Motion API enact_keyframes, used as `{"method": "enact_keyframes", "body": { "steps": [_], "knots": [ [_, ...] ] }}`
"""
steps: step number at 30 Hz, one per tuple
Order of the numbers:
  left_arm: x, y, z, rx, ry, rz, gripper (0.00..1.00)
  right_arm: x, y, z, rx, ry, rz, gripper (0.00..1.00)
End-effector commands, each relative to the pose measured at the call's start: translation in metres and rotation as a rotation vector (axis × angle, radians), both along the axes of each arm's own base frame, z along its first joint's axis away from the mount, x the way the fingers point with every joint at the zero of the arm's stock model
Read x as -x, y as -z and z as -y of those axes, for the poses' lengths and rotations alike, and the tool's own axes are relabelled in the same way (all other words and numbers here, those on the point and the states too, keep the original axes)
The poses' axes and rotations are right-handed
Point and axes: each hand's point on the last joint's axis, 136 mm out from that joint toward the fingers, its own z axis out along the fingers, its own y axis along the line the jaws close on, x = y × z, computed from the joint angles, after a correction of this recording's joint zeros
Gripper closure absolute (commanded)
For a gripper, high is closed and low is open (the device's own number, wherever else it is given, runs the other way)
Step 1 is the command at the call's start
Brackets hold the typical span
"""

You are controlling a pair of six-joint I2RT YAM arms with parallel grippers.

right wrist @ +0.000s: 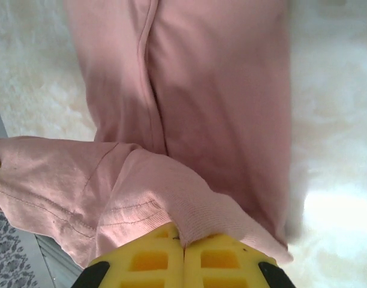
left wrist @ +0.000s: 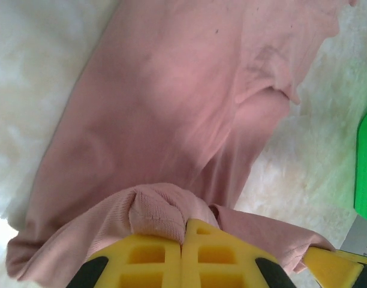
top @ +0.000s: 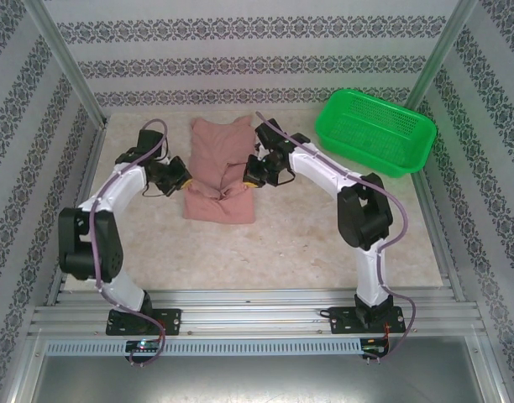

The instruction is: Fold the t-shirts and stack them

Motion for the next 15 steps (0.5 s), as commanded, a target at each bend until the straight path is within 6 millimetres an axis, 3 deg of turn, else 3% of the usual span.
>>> {"method": "enact_keyframes", "body": {
  "steps": [1, 6, 7, 11, 13, 15],
  "knots": [
    [-0.024, 0.005, -0.003, -0.003, 0.044, 0.034, 1.0, -0.014, 0.007, -0.001, -0.005, -0.017, -0.02, 1.0],
    [-0.053, 0.031, -0.002, 0.013, 0.058, 0.004, 1.0, -0.044, 0.026, -0.008, -0.05, 0.009, -0.048, 1.0],
    [-0.059, 0.034, -0.002, 0.022, 0.054, 0.005, 0.99, -0.05, 0.027, -0.009, -0.058, 0.015, -0.04, 0.94],
    [-0.091, 0.026, -0.01, 0.094, -0.012, 0.048, 0.58, -0.092, 0.021, -0.011, -0.207, 0.109, -0.009, 0.67],
    [-0.11, 0.006, -0.014, 0.14, -0.055, 0.111, 0.49, -0.119, 0.002, -0.008, -0.326, 0.169, 0.05, 0.56],
    [-0.128, -0.017, -0.016, 0.199, -0.083, 0.173, 0.44, -0.146, -0.028, -0.003, -0.461, 0.225, 0.117, 0.48]
  ]
}}
